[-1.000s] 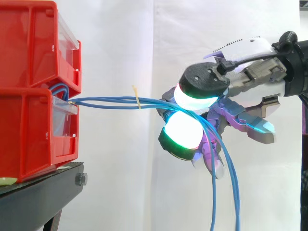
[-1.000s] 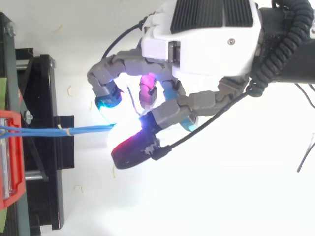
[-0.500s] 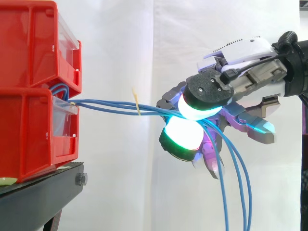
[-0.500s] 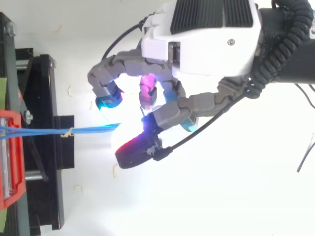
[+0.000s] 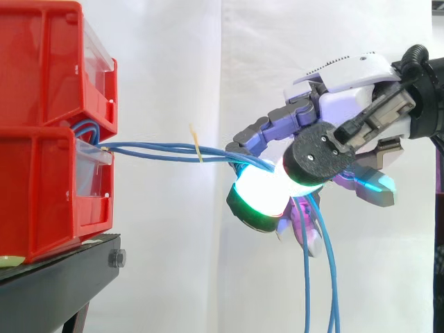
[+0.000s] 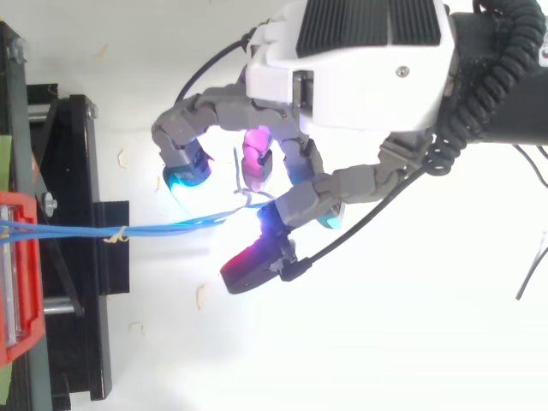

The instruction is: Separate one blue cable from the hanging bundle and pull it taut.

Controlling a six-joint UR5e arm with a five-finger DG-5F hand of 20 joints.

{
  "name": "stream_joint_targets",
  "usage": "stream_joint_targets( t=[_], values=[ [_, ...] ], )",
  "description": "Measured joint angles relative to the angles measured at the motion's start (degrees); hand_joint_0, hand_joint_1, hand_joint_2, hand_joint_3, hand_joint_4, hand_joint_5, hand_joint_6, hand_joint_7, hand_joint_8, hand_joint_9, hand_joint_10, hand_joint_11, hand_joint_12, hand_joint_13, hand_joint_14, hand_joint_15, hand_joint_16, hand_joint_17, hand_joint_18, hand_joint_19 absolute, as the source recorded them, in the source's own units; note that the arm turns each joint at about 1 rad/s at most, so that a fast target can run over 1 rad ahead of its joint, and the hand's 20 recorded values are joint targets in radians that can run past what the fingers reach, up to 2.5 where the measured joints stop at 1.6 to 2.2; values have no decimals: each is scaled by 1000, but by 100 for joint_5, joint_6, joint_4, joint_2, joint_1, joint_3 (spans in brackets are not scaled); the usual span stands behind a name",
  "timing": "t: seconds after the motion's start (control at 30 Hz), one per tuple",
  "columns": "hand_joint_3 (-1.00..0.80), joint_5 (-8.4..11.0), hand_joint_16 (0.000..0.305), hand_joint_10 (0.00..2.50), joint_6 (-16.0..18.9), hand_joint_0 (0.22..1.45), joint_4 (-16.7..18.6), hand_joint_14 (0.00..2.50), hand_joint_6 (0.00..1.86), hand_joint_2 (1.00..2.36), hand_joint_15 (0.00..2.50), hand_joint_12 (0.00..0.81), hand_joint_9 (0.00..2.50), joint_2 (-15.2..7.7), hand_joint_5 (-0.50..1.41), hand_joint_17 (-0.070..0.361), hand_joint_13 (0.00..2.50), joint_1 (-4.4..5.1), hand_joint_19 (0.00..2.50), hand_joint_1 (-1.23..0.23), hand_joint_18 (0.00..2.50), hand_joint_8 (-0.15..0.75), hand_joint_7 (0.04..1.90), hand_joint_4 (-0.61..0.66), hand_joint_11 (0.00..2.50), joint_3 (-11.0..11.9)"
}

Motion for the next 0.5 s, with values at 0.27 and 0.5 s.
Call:
stream_joint_targets(
  t=[0.27,0.5],
  values=[
    [-500,1,50,12,0,497,0,14,502,1000,387,230,1891,-1,136,112,1173,5,511,-651,668,94,1343,55,278,0],
    [-500,-4,55,10,0,452,0,14,502,1000,369,249,1905,-2,139,125,1206,8,487,-325,692,113,1324,60,251,0]
  ],
)
